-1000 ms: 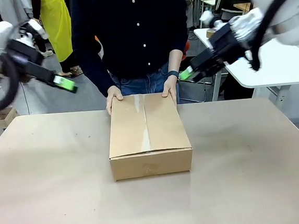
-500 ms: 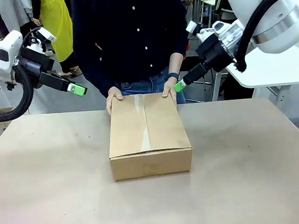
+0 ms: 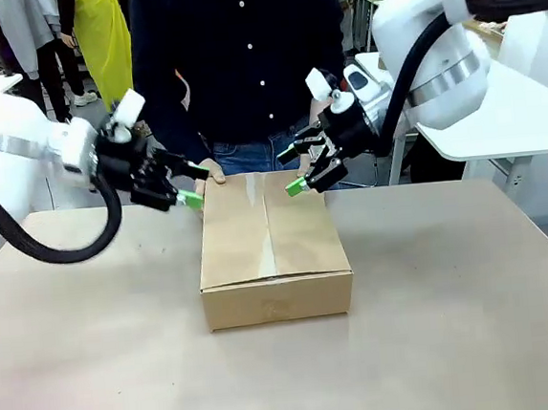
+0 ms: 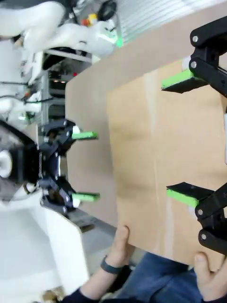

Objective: Pack the gift set into the box.
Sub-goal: Press and hold the closed box until the human finishes sealing it.

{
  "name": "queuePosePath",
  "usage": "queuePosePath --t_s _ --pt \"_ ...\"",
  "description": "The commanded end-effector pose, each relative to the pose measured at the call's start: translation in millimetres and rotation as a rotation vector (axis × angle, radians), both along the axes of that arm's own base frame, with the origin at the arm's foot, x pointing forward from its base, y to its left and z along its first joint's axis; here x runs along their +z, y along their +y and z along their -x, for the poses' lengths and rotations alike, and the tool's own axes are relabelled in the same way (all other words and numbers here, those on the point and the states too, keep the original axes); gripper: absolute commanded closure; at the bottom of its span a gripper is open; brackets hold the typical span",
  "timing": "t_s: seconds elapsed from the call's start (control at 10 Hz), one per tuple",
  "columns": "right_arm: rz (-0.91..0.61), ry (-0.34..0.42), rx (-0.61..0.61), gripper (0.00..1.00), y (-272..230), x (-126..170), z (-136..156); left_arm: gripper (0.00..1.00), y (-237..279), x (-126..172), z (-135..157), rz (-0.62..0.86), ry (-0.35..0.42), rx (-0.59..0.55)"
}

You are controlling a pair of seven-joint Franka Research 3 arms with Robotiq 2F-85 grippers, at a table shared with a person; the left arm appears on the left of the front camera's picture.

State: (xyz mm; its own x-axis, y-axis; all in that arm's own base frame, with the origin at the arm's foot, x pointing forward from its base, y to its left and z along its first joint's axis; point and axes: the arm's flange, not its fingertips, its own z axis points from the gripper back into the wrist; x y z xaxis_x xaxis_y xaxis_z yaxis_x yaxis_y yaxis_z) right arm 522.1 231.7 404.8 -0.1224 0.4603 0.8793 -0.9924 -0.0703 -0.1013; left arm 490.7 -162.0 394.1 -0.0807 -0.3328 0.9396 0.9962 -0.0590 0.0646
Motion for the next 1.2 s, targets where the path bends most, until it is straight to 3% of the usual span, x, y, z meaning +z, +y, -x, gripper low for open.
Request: queuePosePath --t_s 0.0,0.1,0.2,0.8,1.0,1.1 --pt "-0.143 0.01 0.084 0.0 -4.2 -46.9 -13.7 0.0 -8.6 -32.5 -5.0 0.036 -0.047 -0.059" --pt "-0.118 0.024 0.078 0.0 1.5 -61.3 -16.2 0.0 -14.3 -44.6 -6.3 0.031 -0.004 -0.058" --pt "-0.097 0.077 0.057 0.0 -0.8 -71.4 -20.8 0.0 -18.6 -56.9 -8.6 0.018 -0.021 -0.04" --pt "0.016 0.241 -0.022 0.0 -30.5 -96.3 -23.9 0.0 -21.1 -89.2 -21.4 -0.024 0.053 0.0" --pt "0.044 0.247 -0.051 0.0 -36.6 -103.3 -24.5 0.0 -21.1 -89.4 -23.0 -0.034 0.06 0.047" --pt "-0.025 0.21 -0.02 0.0 -29.3 -92.5 -22.0 0.0 -17.9 -85.8 -18.7 -0.014 0.039 -0.031"
